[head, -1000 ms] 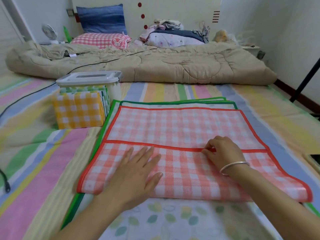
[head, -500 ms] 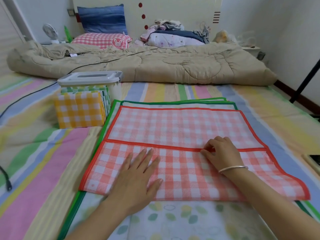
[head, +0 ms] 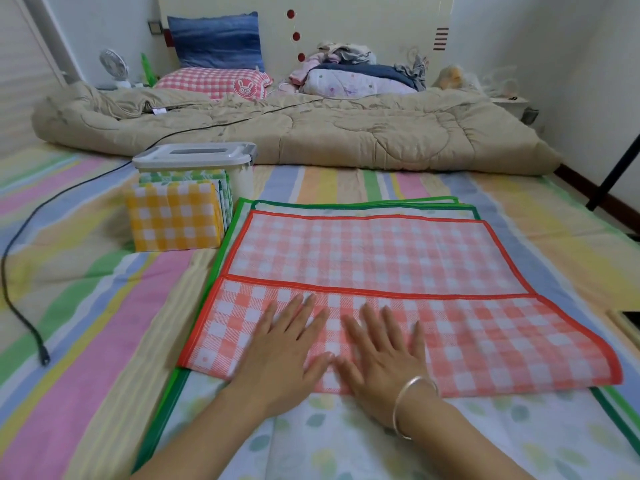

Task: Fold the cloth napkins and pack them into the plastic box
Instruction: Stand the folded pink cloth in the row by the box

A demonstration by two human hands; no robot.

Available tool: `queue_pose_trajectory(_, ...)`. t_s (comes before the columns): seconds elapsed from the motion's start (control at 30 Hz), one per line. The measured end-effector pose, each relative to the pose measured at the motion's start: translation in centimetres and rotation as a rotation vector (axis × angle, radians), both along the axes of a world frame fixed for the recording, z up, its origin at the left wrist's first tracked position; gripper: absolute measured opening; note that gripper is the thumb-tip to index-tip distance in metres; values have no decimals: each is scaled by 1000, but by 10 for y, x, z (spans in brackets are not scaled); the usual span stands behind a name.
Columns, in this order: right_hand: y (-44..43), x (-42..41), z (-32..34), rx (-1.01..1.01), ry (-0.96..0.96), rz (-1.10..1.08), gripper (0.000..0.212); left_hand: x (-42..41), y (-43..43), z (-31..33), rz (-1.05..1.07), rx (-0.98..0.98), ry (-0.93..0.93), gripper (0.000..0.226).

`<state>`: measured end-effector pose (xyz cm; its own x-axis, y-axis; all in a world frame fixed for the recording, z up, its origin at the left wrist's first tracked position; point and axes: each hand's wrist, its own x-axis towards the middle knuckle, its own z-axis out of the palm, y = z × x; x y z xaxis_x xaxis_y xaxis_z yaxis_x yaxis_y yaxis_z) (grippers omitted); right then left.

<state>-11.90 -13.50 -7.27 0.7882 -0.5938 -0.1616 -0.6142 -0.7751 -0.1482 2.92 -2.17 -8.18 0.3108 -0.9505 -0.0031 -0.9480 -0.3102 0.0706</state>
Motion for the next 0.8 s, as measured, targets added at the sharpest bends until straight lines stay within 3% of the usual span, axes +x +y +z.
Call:
queue_pose_trajectory(0.13,1,-2,1,4,24,-4,86,23,16,16,-37,74,-17,86)
queue_pose_trajectory(0.27,3,-2,2,2,9,0,91,51,38,11,97,64,-86,90)
queue_pose_trajectory(0.5,-20,-29,0,-2,25,-15,91,57,41,-7,114,-13,-72,78)
queue_pose_trajectory(0.8,-103,-122,-1,-73,93,-224,114,59,40,-7,122,8,-53,84)
